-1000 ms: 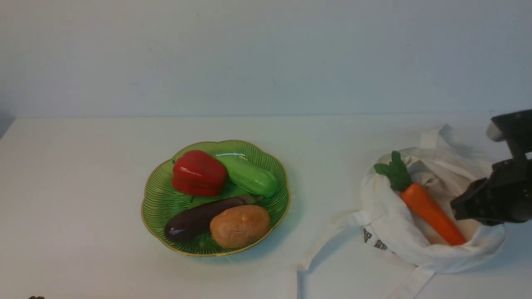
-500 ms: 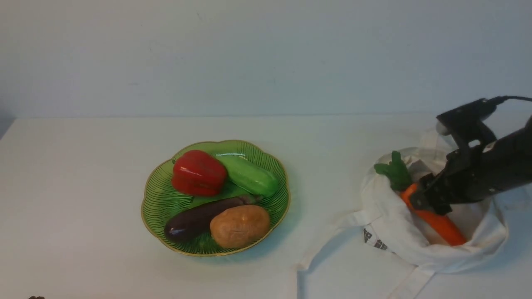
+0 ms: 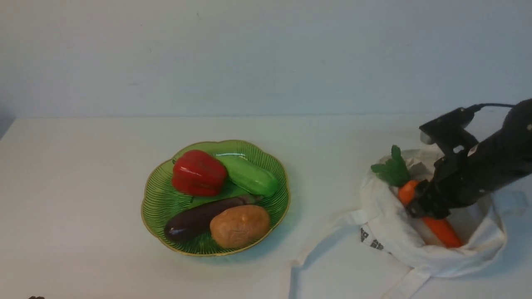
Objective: Take vegetables from cloth bag on white table place on plate.
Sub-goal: 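Take the carrot out of the cloth bag and place it on the plate with the right gripper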
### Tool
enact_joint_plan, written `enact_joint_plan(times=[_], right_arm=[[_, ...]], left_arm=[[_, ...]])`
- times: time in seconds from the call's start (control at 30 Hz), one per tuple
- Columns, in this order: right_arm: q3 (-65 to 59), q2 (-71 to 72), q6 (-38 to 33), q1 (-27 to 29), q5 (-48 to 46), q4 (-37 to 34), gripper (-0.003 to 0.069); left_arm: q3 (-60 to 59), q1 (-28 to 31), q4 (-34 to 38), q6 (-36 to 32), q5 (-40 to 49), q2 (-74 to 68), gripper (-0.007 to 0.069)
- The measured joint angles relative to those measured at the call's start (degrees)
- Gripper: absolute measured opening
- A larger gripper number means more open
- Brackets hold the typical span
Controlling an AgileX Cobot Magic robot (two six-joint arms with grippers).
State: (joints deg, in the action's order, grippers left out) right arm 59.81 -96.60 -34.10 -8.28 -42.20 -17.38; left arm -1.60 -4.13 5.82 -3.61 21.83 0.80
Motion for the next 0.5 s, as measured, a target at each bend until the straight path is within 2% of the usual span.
enact_joint_plan(times=[0.27, 0.4, 0.5], right_arm=[[6.4, 9.1, 0.1, 0.0, -7.1, -0.6, 0.0332], [9.7, 11.9, -0.1, -1.1, -7.4, -6.4, 0.0332], [14.0, 12.0, -0.8, -4.9, -7.4, -13.1, 0.0332]], left_arm=[[0.0, 0.0, 0.0, 0.0, 0.0, 0.0, -0.0008], [0.0, 0.0, 0.0, 0.0, 0.0, 0.0, -0.0008], [0.0, 0.0, 0.0, 0.0, 0.0, 0.0, -0.0008]])
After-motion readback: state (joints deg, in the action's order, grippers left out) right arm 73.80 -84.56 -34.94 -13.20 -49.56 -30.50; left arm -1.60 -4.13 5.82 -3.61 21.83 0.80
